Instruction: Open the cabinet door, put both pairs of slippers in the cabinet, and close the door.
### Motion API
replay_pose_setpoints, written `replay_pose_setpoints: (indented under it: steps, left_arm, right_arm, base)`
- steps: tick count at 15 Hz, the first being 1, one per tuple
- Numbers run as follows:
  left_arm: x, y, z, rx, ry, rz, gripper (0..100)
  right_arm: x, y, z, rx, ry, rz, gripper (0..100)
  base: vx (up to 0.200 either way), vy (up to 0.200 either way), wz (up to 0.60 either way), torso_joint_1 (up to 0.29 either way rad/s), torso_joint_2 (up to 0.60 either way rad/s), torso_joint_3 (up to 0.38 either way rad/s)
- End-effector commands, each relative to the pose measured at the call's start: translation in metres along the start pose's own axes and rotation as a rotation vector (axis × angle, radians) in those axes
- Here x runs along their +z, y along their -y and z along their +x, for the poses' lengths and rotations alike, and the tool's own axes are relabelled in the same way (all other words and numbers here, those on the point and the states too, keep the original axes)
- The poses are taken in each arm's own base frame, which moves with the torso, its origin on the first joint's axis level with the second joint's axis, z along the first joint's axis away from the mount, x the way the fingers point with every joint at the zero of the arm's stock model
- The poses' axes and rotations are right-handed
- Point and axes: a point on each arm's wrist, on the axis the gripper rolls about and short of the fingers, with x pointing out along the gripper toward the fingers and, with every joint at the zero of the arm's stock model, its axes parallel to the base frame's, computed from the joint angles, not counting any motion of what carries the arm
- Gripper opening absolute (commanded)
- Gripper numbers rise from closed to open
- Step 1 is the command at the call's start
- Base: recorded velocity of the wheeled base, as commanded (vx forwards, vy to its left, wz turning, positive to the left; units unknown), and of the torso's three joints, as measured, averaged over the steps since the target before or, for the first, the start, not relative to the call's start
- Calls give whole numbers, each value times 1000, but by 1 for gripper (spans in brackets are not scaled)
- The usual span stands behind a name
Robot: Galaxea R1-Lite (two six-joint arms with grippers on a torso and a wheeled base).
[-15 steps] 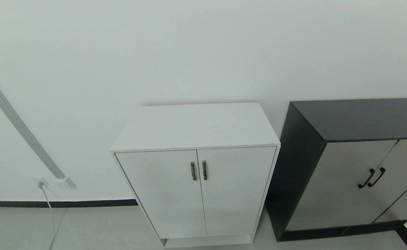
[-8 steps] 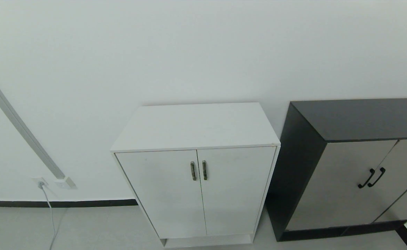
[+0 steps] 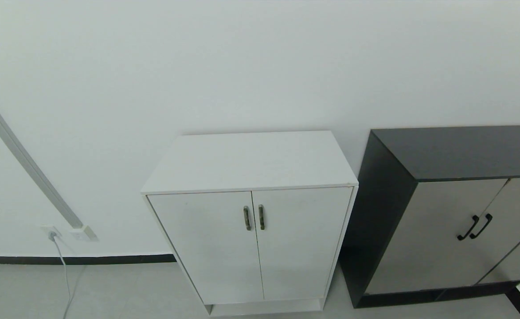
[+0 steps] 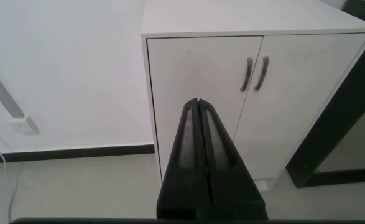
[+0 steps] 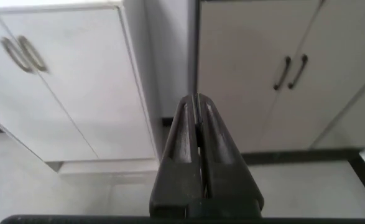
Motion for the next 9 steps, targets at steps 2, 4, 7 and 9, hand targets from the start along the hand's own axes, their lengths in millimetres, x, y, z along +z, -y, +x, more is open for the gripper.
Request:
replay_pose_setpoints:
  steps: [2,4,7,9]
  left_arm:
    - [0,0,0,0,-1,0,0]
    - [0,0,0,0,-1,0,0]
    - [0,0,0,0,-1,0,0]
    - [0,0,0,0,0,-1,0]
  right_arm:
    - [-1,0,-4,-50,59,27,0]
    - [-1,1,-4,-69,64,61,0]
    - [-1,1,-4,-71,68,74,0]
    - [0,1,-4,-72,69,80,0]
  base:
    - [0,0,0,0,0,0]
    - [0,0,0,0,0,0]
    - [0,0,0,0,0,0]
    - [0,0,0,0,0,0]
